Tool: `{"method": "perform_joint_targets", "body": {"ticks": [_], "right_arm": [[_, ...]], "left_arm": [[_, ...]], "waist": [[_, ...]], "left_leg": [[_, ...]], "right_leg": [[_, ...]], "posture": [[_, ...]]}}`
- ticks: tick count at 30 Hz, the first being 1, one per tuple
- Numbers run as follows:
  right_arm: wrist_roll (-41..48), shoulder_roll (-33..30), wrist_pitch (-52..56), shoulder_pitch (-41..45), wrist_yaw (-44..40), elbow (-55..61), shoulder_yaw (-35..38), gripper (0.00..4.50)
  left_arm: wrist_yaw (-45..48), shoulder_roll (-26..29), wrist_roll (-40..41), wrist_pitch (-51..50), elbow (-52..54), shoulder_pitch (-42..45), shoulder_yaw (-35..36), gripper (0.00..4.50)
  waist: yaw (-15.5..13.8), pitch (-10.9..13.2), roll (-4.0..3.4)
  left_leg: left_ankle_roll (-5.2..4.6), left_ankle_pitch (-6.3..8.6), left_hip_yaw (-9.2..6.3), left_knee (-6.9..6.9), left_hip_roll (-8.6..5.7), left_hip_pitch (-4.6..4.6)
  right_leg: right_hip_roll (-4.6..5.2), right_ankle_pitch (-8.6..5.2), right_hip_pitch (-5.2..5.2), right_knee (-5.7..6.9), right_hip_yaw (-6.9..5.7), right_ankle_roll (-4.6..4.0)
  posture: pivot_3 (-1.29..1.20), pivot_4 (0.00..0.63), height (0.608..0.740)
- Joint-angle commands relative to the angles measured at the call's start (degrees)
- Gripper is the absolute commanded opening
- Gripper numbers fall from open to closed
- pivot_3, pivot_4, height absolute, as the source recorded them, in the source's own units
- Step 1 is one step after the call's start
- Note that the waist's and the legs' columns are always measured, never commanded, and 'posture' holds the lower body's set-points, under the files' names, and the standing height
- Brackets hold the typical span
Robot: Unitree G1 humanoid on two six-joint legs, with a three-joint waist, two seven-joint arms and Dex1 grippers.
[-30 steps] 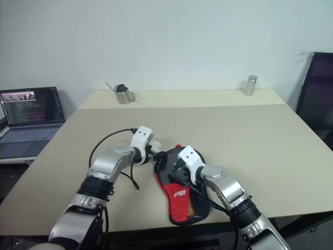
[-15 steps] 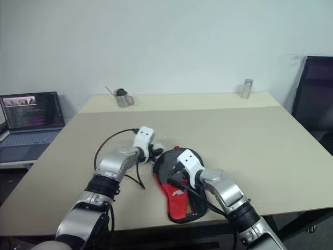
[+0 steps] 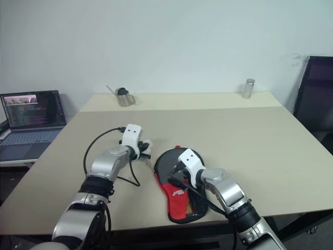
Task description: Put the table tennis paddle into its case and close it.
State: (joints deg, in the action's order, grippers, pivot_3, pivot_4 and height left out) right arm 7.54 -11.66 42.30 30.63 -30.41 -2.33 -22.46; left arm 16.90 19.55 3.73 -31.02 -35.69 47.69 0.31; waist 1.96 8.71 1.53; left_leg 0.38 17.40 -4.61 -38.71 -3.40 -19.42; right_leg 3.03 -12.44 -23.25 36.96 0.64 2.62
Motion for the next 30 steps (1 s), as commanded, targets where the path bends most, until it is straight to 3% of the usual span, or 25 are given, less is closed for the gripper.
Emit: {"method": "perform_joint_targets", "body": {"ticks": [1, 5, 9, 30], "right_arm": [[-0.13, 0.52, 4.21, -1.1, -1.45, -3.5, -1.72, 4.5], [0.2, 1.03, 5.8, -1.16, -2.65, -3.44, -2.33, 4.5], [0.09, 0.97, 6.64, -1.15, -3.66, -2.83, -3.08, 4.5], [-0.22, 2.93, 9.09, -4.23, -1.94, -0.01, -2.77, 4.5]], "left_arm": [[-0.52, -1.58, -3.15, 9.86, -9.99, 8.72, -1.64, 0.1], [-2.32, -5.29, -7.16, 20.87, -28.69, 19.7, -3.82, 0.1], [-5.82, -8.43, -11.22, 26.77, -37.56, 25.51, -5.75, 0.1], [-17.14, -21.51, -32.03, 36.32, -43.07, 30.9, -19.32, 0.1]], "waist": [[-0.15, 0.0, 0.01], [-0.16, 0.02, 0.05], [0.41, 0.03, 0.06], [0.02, 0.04, 0.08]], "left_leg": [[0.0, 0.0, -0.01, 0.0, 0.0, 0.0], [0.01, -0.01, -0.04, -0.01, -0.02, -0.09], [0.04, 0.02, 0.01, 0.16, 0.0, -0.12], [0.13, -0.02, 0.02, 0.68, -0.02, -0.44]], "right_leg": [[0.0, 0.0, 0.0, 0.0, -0.02, 0.0], [0.01, 0.0, 0.02, -0.09, -0.3, 0.02], [0.02, -0.01, -0.1, -0.1, -0.27, 0.03], [0.04, -0.09, -0.62, -0.16, -0.29, 0.15]], "posture": [[0.0, 0.15, 0.74], [0.0, 0.15, 0.74], [0.0, 0.15, 0.74], [0.0, 0.15, 0.74]]}}
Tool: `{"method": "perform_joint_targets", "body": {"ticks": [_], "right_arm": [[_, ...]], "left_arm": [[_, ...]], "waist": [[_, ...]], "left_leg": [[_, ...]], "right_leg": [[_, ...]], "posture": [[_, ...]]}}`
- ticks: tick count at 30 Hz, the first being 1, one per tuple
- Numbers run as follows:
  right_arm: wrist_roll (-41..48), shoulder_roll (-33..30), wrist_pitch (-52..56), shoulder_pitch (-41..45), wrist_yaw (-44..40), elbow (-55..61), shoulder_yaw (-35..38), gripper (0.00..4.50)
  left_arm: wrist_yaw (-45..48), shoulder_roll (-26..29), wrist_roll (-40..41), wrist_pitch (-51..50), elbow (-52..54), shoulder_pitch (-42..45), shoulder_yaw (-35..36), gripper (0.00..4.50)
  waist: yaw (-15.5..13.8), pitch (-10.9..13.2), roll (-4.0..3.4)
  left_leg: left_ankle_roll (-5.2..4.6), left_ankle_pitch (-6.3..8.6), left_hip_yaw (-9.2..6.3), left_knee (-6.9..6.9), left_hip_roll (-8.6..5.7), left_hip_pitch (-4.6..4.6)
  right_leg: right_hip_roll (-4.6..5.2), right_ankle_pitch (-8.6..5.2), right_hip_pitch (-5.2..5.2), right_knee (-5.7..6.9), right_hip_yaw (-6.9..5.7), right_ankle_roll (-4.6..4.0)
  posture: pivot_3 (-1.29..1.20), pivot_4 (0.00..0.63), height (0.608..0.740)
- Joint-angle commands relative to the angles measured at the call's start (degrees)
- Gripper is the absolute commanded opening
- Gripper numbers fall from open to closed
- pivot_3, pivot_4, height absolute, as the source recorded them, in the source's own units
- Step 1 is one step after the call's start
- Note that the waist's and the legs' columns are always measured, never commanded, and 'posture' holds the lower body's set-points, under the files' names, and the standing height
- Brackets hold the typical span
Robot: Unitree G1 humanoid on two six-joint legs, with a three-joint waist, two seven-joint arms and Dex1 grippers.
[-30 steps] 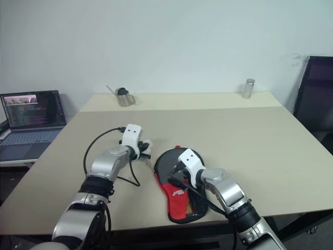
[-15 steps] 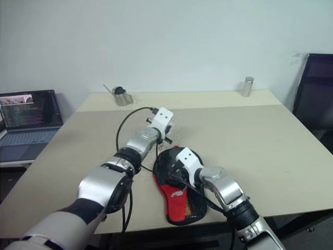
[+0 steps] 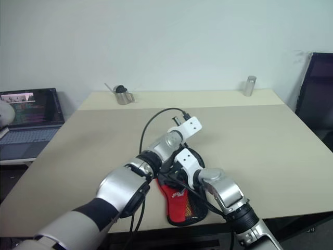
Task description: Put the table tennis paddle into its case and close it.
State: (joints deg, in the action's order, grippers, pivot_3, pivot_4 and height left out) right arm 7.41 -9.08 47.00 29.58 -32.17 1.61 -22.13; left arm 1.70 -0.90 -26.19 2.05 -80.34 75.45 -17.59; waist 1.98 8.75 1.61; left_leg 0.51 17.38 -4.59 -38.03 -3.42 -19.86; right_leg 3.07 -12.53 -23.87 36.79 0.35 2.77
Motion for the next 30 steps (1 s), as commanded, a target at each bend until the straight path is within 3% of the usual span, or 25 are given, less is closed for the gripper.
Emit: {"method": "perform_joint_targets", "body": {"ticks": [1, 10, 15, 21, 25, 30], "right_arm": [[-0.13, 0.6, 4.36, -3.24, 0.01, -4.07, -3.06, 4.5], [-0.29, 1.84, 4.33, -2.68, 0.58, -4.78, -2.87, 4.5], [-0.13, 1.95, 5.1, -2.36, 0.62, -3.94, -2.49, 4.5], [-0.14, 2.14, 4.37, -2.15, 0.66, -5.06, -1.76, 4.5], [-0.29, 2.06, 3.65, -2.11, 0.46, -5.72, -1.69, 4.5], [-0.52, 1.96, 2.95, -2.08, -0.14, -6.22, -1.93, 4.5]], "left_arm": [[-2.21, -1.38, -2.73, 3.74, 1.55, 3.12, -1.9, 0.1], [0.53, -6.62, -9.08, 12.51, 1.78, 1.53, -8.46, 0.1], [9.67, -9.48, -8.74, 15.86, 1.82, -1.21, -9.08, 0.1], [22.54, -8.56, -7.4, 13.72, 1.79, -5.72, -8.43, 0.1], [29.51, -7.29, -6.38, 12.15, 2.13, -7.61, -8.33, 1.36], [33.22, -5.64, -5.56, 11.73, 2.9, -9.29, -8.39, 3.24]], "waist": [[-0.03, 0.0, 0.0], [-0.26, -0.06, -0.09], [-0.3, -0.14, -0.18], [-0.26, -0.78, -0.71], [-0.24, -1.42, -1.0], [-0.07, -1.53, -1.04]], "left_leg": [[0.0, 0.0, 0.0, 0.0, 0.0, 0.0], [0.0, 0.0, -0.03, 0.02, -0.02, 0.04], [-0.02, 0.01, -0.09, 0.02, -0.03, 0.11], [-0.12, 0.07, -0.28, 0.05, -0.04, 0.26], [-0.2, 0.11, -0.44, 0.1, -0.04, 0.33], [-0.27, 0.17, -0.7, 0.24, -0.03, 0.8]], "right_leg": [[0.0, 0.0, 0.0, 0.0, 0.0, 0.0], [0.02, -0.05, 0.1, -0.03, -0.07, 0.08], [0.04, -0.13, 0.26, -0.06, -0.2, 0.2], [0.03, -0.21, 0.59, -0.25, -0.46, 0.31], [0.01, -0.22, 0.82, -0.51, -0.68, 0.32], [0.0, -0.32, 1.48, -0.79, -0.89, 0.47]], "posture": [[0.0, 0.15, 0.74], [0.0, 0.15, 0.74], [0.0, 0.15, 0.74], [0.0, 0.15, 0.74], [0.0, 0.15, 0.74], [0.0, 0.15, 0.74]]}}
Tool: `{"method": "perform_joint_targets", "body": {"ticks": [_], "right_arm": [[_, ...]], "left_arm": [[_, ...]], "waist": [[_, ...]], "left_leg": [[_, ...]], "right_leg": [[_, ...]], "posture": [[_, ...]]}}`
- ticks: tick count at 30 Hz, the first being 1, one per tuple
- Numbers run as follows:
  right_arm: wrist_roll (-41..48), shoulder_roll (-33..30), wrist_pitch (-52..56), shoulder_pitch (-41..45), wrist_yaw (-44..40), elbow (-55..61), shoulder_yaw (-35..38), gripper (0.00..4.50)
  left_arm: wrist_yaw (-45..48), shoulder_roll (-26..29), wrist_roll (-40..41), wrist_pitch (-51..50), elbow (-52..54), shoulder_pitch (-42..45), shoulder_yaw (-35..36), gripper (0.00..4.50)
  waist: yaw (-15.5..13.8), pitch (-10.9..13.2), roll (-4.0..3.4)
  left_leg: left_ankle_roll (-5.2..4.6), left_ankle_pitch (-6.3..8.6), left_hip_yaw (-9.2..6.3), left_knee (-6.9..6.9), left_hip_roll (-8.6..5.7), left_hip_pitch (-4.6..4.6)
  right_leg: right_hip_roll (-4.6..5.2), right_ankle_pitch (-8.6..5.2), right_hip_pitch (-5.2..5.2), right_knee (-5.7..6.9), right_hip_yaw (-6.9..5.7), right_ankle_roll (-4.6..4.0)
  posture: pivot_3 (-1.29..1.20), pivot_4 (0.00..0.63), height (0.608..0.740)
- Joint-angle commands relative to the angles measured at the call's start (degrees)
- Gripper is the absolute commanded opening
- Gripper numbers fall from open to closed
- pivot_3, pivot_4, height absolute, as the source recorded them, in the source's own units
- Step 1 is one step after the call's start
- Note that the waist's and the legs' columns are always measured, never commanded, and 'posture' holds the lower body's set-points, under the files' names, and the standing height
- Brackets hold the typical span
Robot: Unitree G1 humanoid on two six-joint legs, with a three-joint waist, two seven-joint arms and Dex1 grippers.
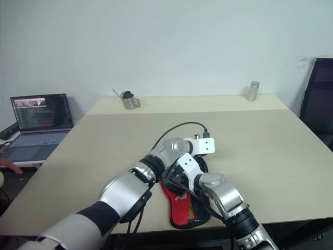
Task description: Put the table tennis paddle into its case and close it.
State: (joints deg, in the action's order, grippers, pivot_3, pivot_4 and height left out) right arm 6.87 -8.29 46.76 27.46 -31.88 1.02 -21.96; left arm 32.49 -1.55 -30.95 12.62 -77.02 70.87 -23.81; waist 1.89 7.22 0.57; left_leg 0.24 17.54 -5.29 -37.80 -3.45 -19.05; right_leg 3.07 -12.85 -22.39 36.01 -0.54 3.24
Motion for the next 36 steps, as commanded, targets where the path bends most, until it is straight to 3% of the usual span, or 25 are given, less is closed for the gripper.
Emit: {"method": "perform_joint_targets", "body": {"ticks": [1, 3, 4, 10, 16, 19, 22, 25, 32, 36], "right_arm": [[-0.01, 1.13, 3.21, 0.05, -0.55, -5.55, -2.14, 4.5], [-0.05, 0.96, 3.34, 0.16, -0.84, -5.26, -2.26, 4.5], [-0.05, 0.86, 3.39, 0.19, -0.97, -5.16, -2.26, 4.5], [-0.01, 0.24, 4.44, 0.88, -1.53, -4.12, -2.31, 4.5], [0.25, -0.66, 5.84, 1.67, -2.19, -3.16, -1.82, 4.5], [0.54, -1.07, 6.69, 2.07, -2.46, -2.95, -1.65, 4.5], [1.02, -1.49, 6.98, 1.96, -2.53, -3.1, -1.35, 4.5], [1.15, -2.0, 6.53, 1.64, -2.64, -3.39, -1.28, 4.5], [1.27, -2.59, 5.28, 0.17, -2.82, -4.13, -1.21, 4.5], [1.37, -2.77, 5.06, -0.46, -3.03, -3.96, -0.88, 4.5]], "left_arm": [[2.33, -4.76, -0.7, 1.19, -0.26, -4.77, -2.14, 3.57], [2.65, -4.35, 0.21, 1.01, -0.03, -4.59, -1.36, 4.33], [2.82, -4.28, 0.53, 0.9, 0.03, -4.5, -1.04, 4.46], [1.75, -2.96, 2.78, 3.05, 1.19, -2.96, 1.49, 4.46], [14.66, -0.7, 12.54, 4.2, 5.44, 1.04, 9.18, 4.46], [21.66, 4.24, 16.13, 6.28, 11.26, 2.6, 11.14, 4.46], [24.97, 9.59, 19.13, 4.86, 18.11, 2.31, 12.66, 4.46], [30.5, 16.33, 22.67, 0.99, 27.71, -0.15, 14.35, 4.46], [42.98, 33.17, 30.9, -13.27, 48.35, -12.25, 17.62, 4.46], [46.28, 39.05, 34.95, -20.3, 57.06, -20.98, 18.45, 4.46]], "waist": [[0.06, -0.04, -0.06], [0.1, -0.05, -0.07], [0.11, -0.06, -0.08], [0.15, -0.04, -0.06], [0.21, 0.83, -0.02], [0.3, 1.17, -0.05], [0.16, 1.46, 0.1], [0.09, 1.48, 0.11], [-0.02, 1.46, 0.03], [-0.4, 1.44, 0.13]], "left_leg": [[-0.04, 0.08, -0.04, 0.02, 0.02, 0.17], [-0.03, 0.12, -0.11, 0.02, 0.04, 0.22], [-0.02, 0.13, -0.13, 0.01, 0.04, 0.22], [0.04, 0.17, -0.23, 0.02, 0.06, 0.2], [0.06, 0.17, -0.26, 0.01, 0.06, 0.07], [0.09, 0.16, -0.26, -0.03, 0.04, -0.38], [0.59, -0.15, -0.22, -0.36, -0.09, -1.86], [0.64, -0.18, -0.12, -0.27, -0.12, -2.2], [0.38, -0.02, -0.24, -0.16, -0.12, -1.49], [0.38, -0.03, -0.43, -0.23, -0.11, -1.45]], "right_leg": [[0.01, -0.17, 0.16, -0.01, -0.02, 0.24], [0.02, -0.34, 0.21, 0.0, -0.05, 0.52], [0.03, -0.35, 0.21, 0.0, -0.05, 0.53], [0.05, -0.36, 0.19, 0.0, -0.07, 0.54], [0.05, -0.36, 0.07, 0.01, -0.09, 0.54], [0.04, -0.34, -0.4, 0.07, -0.07, 0.51], [0.09, 0.11, -2.03, 0.64, 0.03, -0.24], [0.21, 0.02, -2.66, 0.88, 0.09, -0.58], [0.15, -0.16, -1.79, 0.75, -0.03, -0.82], [0.08, -0.17, -1.69, 0.83, -0.06, -0.83]], "posture": [[0.0, 0.15, 0.74], [0.0, 0.15, 0.74], [0.0, 0.15, 0.74], [0.0, 0.15, 0.74], [0.0, 0.15, 0.74], [0.0, 0.15, 0.74], [0.0, 0.15, 0.74], [0.0, 0.15, 0.74], [0.0, 0.15, 0.74], [0.0, 0.15, 0.74]]}}
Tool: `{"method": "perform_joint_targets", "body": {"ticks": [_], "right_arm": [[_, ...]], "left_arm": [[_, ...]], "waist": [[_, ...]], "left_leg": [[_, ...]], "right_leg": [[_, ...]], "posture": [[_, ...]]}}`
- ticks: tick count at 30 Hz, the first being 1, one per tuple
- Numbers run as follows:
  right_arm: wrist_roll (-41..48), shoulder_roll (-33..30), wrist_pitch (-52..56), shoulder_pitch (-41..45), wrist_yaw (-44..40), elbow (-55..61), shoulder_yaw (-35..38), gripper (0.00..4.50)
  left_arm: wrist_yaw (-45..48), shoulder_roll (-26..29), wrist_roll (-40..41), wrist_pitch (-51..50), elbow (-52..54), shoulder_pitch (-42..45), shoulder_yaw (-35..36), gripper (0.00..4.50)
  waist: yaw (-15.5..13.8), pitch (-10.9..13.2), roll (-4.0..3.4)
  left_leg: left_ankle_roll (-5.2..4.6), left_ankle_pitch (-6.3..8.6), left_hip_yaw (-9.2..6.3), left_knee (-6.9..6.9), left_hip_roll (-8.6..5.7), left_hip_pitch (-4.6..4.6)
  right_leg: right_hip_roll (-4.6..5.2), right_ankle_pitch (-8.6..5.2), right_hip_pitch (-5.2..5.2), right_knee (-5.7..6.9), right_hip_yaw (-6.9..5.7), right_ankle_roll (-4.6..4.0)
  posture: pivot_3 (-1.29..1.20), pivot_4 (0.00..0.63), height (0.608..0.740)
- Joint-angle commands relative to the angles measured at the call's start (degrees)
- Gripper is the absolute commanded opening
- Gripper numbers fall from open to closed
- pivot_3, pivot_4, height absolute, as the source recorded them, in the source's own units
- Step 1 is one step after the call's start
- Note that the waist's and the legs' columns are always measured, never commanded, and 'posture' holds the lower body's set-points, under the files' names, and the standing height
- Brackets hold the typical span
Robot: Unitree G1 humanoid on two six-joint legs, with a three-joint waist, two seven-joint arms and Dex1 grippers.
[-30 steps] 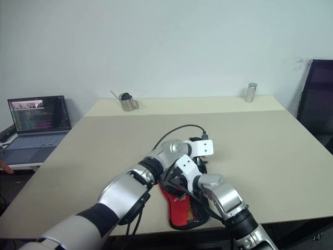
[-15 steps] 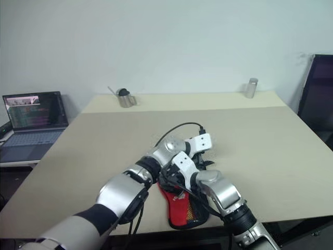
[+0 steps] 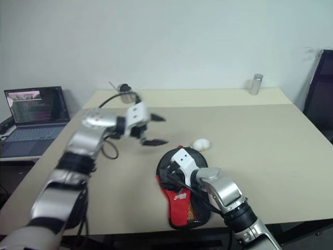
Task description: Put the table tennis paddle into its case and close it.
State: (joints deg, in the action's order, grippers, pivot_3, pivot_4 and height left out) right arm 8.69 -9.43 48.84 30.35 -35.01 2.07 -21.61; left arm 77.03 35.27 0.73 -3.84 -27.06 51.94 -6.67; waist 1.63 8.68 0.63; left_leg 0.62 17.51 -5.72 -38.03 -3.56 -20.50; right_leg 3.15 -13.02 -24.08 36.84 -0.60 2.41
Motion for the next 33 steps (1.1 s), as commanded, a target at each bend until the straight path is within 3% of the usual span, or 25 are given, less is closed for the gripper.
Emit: {"method": "perform_joint_targets", "body": {"ticks": [1, 12, 16, 24, 28, 33], "right_arm": [[-0.47, -1.7, 2.78, -3.43, 0.09, -4.98, -1.17, 4.5], [2.0, -4.61, -2.08, -0.02, -2.49, -1.5, 4.79, 4.5], [5.47, -10.19, -0.37, 1.73, -5.88, 5.55, 9.63, 4.5], [15.12, -29.19, 1.98, -0.16, -18.41, 16.58, 19.57, 4.5], [14.23, -29.15, -2.91, 4.55, -16.66, 7.19, 22.75, 4.5], [9.85, -20.02, -9.84, 16.41, -3.53, -14.06, 25.52, 4.5]], "left_arm": [[0.53, 2.74, 3.64, -4.96, 7.86, -3.51, 1.86, 4.46], [-7.44, 0.23, 14.23, -18.79, 16.93, -12.76, 6.95, 4.46], [-9.66, -0.84, 15.18, -19.1, 15.49, -13.74, 6.71, 4.46], [-8.78, -5.1, 14.48, -17.03, 12.15, -12.51, 1.86, 4.46], [-9.66, -10.98, 13.78, -15.84, 7.63, -9.77, -1.13, 4.46], [-13.02, -17.04, 10.67, -12.83, 3.18, -11.04, -4.46, 4.46]], "waist": [[-0.23, -0.03, 0.11], [-0.26, 0.01, 0.12], [-0.27, 0.2, 0.12], [-0.32, 0.64, 0.24], [-0.33, 0.73, 0.37], [0.21, 0.74, 0.37]], "left_leg": [[0.0, 0.0, -0.08, -0.02, 0.0, -0.01], [0.04, -0.03, -0.14, -0.06, 0.0, -0.03], [0.05, -0.03, -0.13, -0.06, -0.01, -0.15], [0.21, -0.09, -0.1, 0.01, 0.02, -0.42], [0.07, -0.02, -0.03, -0.05, 0.02, -0.38], [0.22, -0.11, 0.2, -0.08, 0.12, -0.24]], "right_leg": [[-0.01, 0.0, 0.01, -0.01, -0.02, -0.01], [0.02, 0.01, 0.05, 0.04, -0.03, -0.02], [0.05, 0.02, -0.04, 0.02, -0.02, -0.04], [0.11, -0.13, -0.25, -0.1, -0.04, -0.3], [0.11, -0.14, -0.18, -0.08, -0.03, -0.31], [0.1, -0.06, -0.19, 0.06, 0.14, -0.43]], "posture": [[0.0, 0.15, 0.74], [0.0, 0.15, 0.74], [0.0, 0.15, 0.74], [0.0, 0.15, 0.74], [0.0, 0.15, 0.74], [0.0, 0.15, 0.74]]}}
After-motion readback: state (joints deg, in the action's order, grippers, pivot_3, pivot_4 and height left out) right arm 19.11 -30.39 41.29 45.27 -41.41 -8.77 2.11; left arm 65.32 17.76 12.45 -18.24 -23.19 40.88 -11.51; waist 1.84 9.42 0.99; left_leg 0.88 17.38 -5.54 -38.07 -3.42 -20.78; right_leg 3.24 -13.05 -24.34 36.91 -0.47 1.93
